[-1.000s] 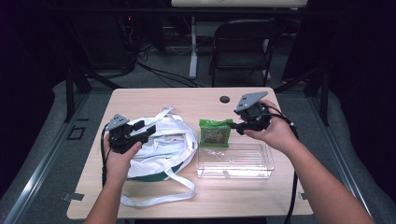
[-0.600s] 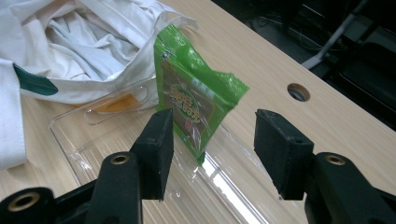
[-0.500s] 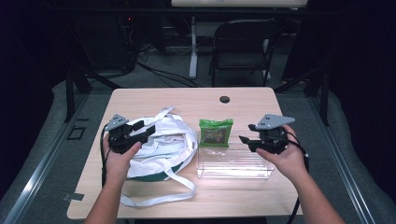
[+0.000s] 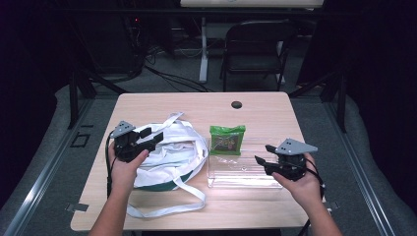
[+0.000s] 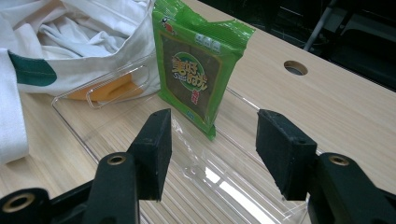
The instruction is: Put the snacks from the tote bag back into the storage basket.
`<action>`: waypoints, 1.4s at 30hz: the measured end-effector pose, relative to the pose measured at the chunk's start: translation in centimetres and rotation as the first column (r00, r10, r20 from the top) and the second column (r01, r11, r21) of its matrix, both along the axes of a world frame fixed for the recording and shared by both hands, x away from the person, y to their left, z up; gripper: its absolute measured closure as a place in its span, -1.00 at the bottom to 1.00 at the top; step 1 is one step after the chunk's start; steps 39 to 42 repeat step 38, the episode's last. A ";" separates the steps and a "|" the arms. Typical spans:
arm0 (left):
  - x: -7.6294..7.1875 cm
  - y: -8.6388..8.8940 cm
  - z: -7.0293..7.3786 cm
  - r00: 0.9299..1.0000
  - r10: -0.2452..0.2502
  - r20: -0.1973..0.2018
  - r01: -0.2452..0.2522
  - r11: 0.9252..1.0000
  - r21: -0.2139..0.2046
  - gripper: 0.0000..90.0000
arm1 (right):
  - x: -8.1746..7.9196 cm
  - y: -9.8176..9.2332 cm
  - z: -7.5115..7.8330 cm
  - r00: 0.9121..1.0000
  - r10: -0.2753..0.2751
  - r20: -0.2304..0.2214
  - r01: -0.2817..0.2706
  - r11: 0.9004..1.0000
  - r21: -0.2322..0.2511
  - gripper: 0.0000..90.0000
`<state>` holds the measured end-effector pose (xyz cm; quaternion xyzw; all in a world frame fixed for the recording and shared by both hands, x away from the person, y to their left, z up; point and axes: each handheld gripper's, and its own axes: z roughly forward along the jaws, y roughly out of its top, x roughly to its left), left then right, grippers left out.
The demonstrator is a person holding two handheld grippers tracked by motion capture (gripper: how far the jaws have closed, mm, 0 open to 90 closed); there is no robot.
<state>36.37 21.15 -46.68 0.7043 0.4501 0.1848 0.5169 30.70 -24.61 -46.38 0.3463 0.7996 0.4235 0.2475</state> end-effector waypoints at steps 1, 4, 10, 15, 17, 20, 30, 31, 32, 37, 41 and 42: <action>0.0 0.0 0.0 1.000 0.000 0.000 0.000 1.000 0.001 -0.04 | -0.1 0.0 -0.2 1.000 -0.003 0.003 0.003 1.000 0.005 0.01; 0.0 0.0 -0.1 1.000 0.000 -0.002 0.000 1.000 0.005 -0.04 | -0.3 -0.1 -0.9 1.000 -0.003 -0.008 0.003 1.000 0.002 0.01; 0.1 0.0 -0.3 1.000 0.003 -0.007 -0.003 1.000 0.009 -0.04 | -0.8 -0.4 -2.4 1.000 -0.024 0.014 0.024 1.000 0.009 0.01; 0.1 0.0 -0.3 1.000 0.001 -0.009 -0.001 1.000 0.012 -0.04 | -1.4 -0.6 -3.6 0.999 -0.043 0.013 0.042 0.997 0.067 0.02; 0.1 -0.1 -0.4 1.000 0.000 -0.009 0.001 1.000 0.016 -0.04 | -1.6 -0.6 -4.1 0.999 -0.049 0.009 0.049 0.996 0.076 0.03; 0.1 -0.2 -0.4 1.000 0.000 -0.007 0.000 1.000 0.014 -0.04 | -1.8 -0.7 -4.4 0.998 -0.067 0.014 0.066 0.993 0.095 0.04; 0.1 -0.4 -0.5 1.000 -0.004 -0.012 0.004 1.000 0.027 -0.04 | -1.8 -0.9 -5.0 0.994 -0.099 0.038 0.093 0.987 0.129 0.03; 0.1 -0.4 -0.5 1.000 -0.003 -0.012 0.004 1.000 0.030 -0.04 | -1.8 -0.9 -5.0 0.994 -0.099 0.038 0.093 0.987 0.129 0.03; 0.1 -0.4 -0.5 1.000 -0.003 -0.012 0.003 1.000 0.030 -0.04 | -1.8 -0.9 -5.1 0.994 -0.100 0.042 0.094 0.987 0.132 0.03; 0.2 -0.3 -0.5 1.000 -0.006 -0.014 0.006 1.000 0.027 -0.04 | -1.8 -1.0 -5.0 0.993 -0.112 0.047 0.105 0.985 0.134 0.03; 0.2 -0.3 -0.5 1.000 -0.006 -0.012 0.007 1.000 0.028 -0.05 | -1.8 -1.1 -5.0 0.992 -0.113 0.049 0.106 0.985 0.135 0.02; 0.2 -0.3 -0.5 1.000 -0.006 -0.012 0.007 1.000 0.028 -0.05 | -1.8 -1.1 -5.0 0.992 -0.113 0.049 0.106 0.985 0.135 0.02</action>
